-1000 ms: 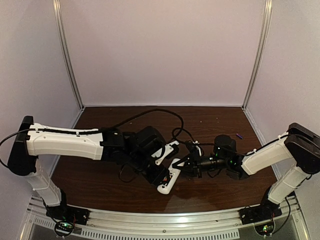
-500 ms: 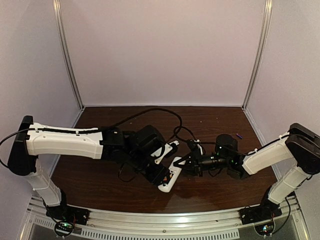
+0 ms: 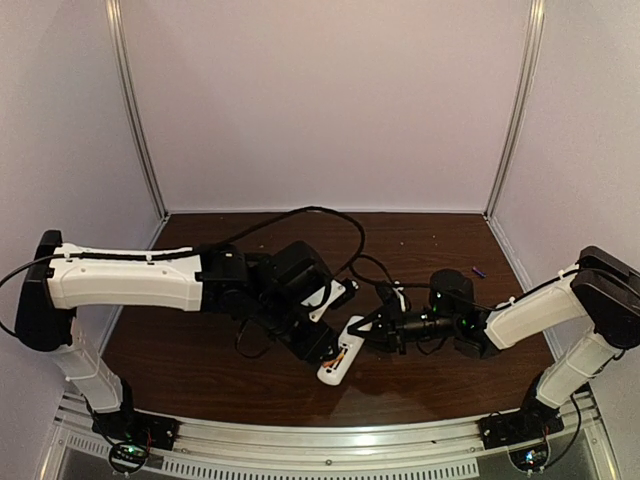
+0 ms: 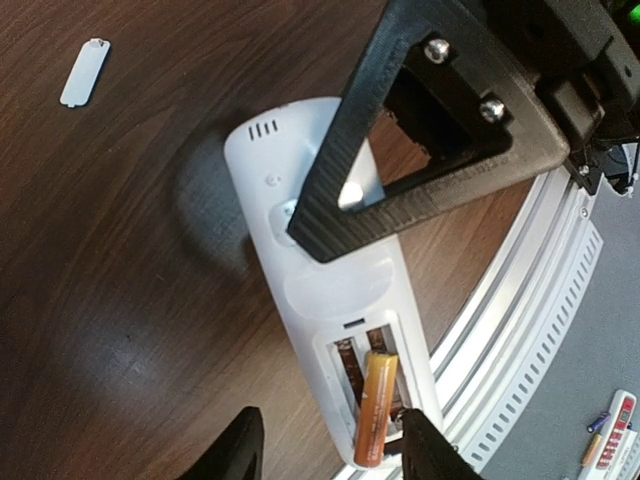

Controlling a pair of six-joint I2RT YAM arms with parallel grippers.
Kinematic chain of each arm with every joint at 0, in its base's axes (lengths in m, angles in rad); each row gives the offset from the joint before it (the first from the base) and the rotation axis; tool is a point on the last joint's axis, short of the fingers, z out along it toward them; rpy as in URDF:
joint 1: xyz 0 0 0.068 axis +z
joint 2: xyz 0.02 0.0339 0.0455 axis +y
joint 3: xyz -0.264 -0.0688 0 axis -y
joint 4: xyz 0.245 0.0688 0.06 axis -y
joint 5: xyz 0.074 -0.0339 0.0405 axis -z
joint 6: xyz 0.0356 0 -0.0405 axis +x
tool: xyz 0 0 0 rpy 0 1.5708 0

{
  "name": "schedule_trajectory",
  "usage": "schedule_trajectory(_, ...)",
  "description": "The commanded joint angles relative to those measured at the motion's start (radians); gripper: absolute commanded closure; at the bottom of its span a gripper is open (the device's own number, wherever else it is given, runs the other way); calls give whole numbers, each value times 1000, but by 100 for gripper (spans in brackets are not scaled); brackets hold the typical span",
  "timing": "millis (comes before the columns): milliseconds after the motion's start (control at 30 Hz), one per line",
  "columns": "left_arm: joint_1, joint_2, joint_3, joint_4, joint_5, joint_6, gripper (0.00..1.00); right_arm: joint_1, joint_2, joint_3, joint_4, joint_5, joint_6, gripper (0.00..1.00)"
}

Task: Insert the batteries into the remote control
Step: Adjust the battery in the battery compartment.

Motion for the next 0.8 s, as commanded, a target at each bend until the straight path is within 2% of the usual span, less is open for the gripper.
schedule_trajectory(0, -21, 5, 40, -25, -3, 20, 54, -8, -8, 5, 0, 27, -16, 100)
schedule_trajectory(767, -36, 82, 84, -83, 39, 54, 84, -16, -1, -8, 45, 28, 2, 100)
